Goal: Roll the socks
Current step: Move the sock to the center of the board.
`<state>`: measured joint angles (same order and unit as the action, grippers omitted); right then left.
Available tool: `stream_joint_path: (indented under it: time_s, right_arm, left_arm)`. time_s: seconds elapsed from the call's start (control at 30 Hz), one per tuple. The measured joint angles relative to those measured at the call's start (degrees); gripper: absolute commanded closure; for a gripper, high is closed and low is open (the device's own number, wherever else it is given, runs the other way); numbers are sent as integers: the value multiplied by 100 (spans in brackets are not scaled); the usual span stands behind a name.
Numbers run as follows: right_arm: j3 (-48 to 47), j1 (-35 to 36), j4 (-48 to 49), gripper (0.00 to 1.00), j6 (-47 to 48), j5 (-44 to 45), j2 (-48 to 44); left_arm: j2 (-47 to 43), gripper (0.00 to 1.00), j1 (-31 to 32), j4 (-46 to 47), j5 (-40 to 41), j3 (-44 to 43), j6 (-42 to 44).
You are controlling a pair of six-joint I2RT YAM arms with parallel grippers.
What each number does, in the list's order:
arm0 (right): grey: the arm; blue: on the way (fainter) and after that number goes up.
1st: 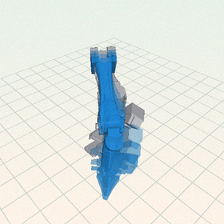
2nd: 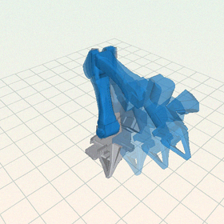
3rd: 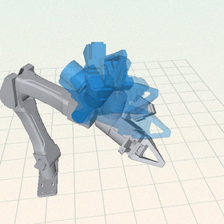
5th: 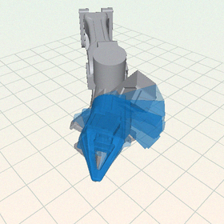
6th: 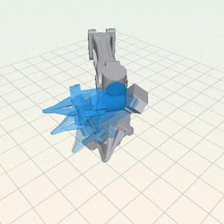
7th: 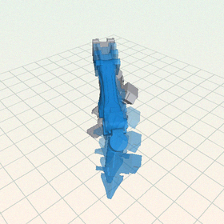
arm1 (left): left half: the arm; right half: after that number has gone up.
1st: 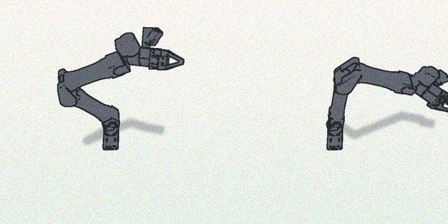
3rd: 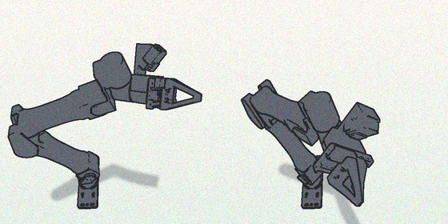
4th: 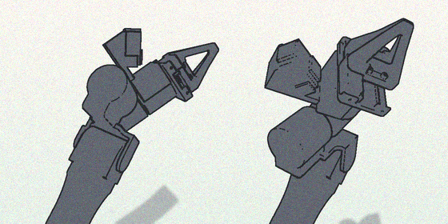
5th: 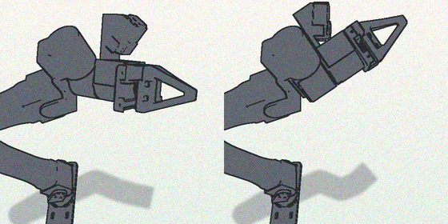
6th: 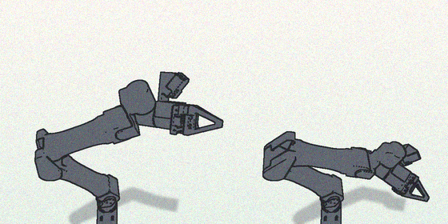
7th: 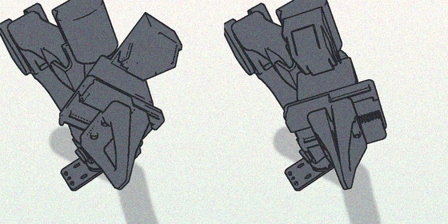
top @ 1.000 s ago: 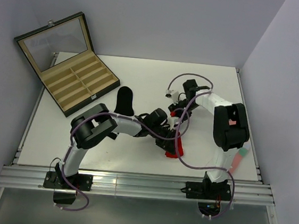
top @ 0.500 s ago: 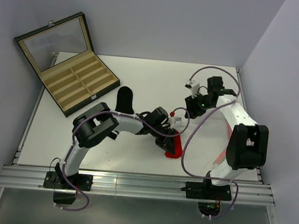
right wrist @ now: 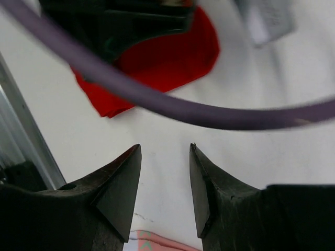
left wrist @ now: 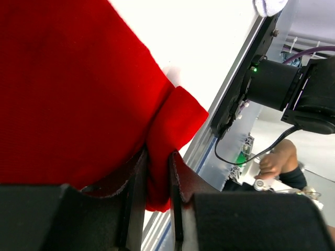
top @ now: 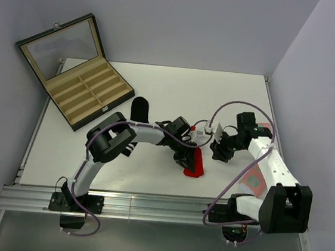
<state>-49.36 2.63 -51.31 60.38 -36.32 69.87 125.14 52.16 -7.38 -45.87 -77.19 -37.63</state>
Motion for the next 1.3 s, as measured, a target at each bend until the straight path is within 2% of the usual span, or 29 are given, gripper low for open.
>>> stream_joint_path:
  time_s: [0.2,0.37,0.7,1.3]
  right_arm:
    - [614,634,-44,47,553,136,-352]
    - [1019,1403,72,46,562,289,-688]
    - [1377,2304,610,46,271,634,-791]
    - [1840,3233,1749,48,-376,1296,-817]
  left_arm:
    - [142,95,-37,-470,-87,-278,-2]
    - [203,95,-57,-584,-144,-354,-70]
    - [249,95,-94,-673,-245,-391,-105]
    - [334,95,-142,-841,-380,-496,-98]
